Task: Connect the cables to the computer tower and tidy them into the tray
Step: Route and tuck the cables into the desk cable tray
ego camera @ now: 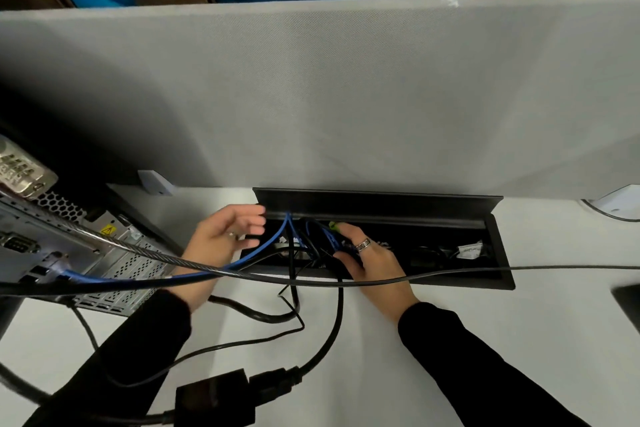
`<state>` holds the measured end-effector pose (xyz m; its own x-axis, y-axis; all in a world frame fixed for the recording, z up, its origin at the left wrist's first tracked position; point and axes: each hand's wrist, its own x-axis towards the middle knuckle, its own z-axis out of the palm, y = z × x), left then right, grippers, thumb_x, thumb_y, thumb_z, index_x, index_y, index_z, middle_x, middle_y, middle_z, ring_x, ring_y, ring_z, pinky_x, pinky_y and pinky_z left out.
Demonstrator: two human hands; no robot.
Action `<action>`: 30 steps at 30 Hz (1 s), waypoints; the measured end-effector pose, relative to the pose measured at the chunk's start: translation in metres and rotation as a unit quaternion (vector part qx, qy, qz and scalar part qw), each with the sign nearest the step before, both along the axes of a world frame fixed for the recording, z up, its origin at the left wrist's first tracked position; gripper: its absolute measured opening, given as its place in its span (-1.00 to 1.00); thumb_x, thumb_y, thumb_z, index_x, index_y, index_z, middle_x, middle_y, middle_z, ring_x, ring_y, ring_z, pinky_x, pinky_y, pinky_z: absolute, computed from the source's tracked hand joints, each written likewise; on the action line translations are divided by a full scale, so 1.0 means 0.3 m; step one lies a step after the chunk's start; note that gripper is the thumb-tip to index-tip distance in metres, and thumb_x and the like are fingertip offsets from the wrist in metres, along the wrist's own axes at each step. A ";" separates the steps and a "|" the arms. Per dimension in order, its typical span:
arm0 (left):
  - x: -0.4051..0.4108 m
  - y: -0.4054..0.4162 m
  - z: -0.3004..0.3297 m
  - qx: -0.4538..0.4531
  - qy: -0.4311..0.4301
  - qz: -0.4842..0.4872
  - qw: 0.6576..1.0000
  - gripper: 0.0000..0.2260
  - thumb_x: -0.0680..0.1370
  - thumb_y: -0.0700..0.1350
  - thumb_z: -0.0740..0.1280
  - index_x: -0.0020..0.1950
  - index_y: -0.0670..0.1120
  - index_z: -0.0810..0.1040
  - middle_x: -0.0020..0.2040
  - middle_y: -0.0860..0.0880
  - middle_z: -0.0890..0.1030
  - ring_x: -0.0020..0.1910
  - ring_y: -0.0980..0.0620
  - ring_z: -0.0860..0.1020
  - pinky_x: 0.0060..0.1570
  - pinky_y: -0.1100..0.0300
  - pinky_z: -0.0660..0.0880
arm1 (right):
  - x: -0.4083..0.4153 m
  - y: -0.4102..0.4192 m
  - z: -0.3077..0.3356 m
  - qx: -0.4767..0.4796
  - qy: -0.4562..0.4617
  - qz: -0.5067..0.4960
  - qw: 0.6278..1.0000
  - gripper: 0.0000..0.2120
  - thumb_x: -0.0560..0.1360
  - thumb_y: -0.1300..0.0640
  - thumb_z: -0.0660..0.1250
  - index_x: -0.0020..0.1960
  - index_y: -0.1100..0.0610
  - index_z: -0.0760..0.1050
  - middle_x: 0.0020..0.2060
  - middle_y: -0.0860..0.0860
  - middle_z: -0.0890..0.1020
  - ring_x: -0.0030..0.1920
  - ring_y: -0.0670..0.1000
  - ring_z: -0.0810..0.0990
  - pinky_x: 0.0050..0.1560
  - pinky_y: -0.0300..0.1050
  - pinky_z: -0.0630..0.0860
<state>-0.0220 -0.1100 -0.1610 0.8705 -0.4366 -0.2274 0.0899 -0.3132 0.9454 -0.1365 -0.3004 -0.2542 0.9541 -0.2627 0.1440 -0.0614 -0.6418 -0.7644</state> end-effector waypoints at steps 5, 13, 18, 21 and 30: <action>0.095 -0.125 -0.063 0.046 -0.018 -0.102 0.994 -0.81 0.55 -0.24 0.26 0.01 -0.04 0.63 -0.14 -0.03 0.65 -0.23 0.21 0.61 -0.09 0.32 0.55 | 0.013 0.014 -0.019 0.038 -0.010 -0.014 0.999 -0.66 0.54 0.20 0.25 0.29 0.02 0.34 0.08 0.04 0.65 0.05 0.01 0.64 0.08 -0.03 0.57; 0.179 -0.212 -0.085 0.238 0.005 -0.259 0.936 -0.95 0.44 -0.08 0.44 -0.14 0.02 0.70 -0.36 -0.02 0.65 -0.29 0.12 0.56 -0.28 0.41 0.50 | 0.074 -0.051 0.027 0.272 0.137 0.001 0.952 -0.67 0.41 0.25 0.42 -0.09 -0.08 0.33 -0.22 -0.02 0.70 -0.19 -0.21 0.65 0.03 -0.28 0.51; 0.182 -0.219 -0.081 0.300 -0.040 -0.320 0.898 -0.94 0.39 -0.14 0.48 -0.19 0.01 0.71 -0.42 0.18 0.65 -0.29 0.18 0.61 -0.23 0.43 0.47 | 0.123 -0.088 0.023 0.265 0.215 0.039 0.939 -0.62 0.28 0.25 0.51 -0.12 0.02 0.33 -0.21 0.08 0.70 -0.11 0.01 0.67 0.15 0.06 0.53; 0.176 -0.219 -0.083 0.313 -0.070 -0.329 0.888 -0.92 0.36 -0.15 0.50 -0.17 -0.02 0.71 -0.31 0.11 0.68 -0.20 0.13 0.64 -0.06 0.31 0.52 | 0.144 -0.090 0.033 0.243 0.234 0.044 0.940 -0.59 0.23 0.24 0.54 -0.11 0.04 0.35 -0.16 0.13 0.70 -0.09 0.04 0.67 0.11 0.10 0.55; 0.150 -0.221 -0.101 0.314 -0.132 -0.330 0.880 -0.93 0.39 -0.18 0.48 -0.15 -0.08 0.71 -0.34 0.12 0.63 -0.19 0.11 0.65 0.04 0.08 0.57 | 0.128 -0.081 0.023 0.250 0.233 0.043 0.939 -0.67 0.32 0.16 0.52 -0.11 0.00 0.37 -0.19 0.03 0.70 -0.10 -0.05 0.68 0.13 -0.07 0.53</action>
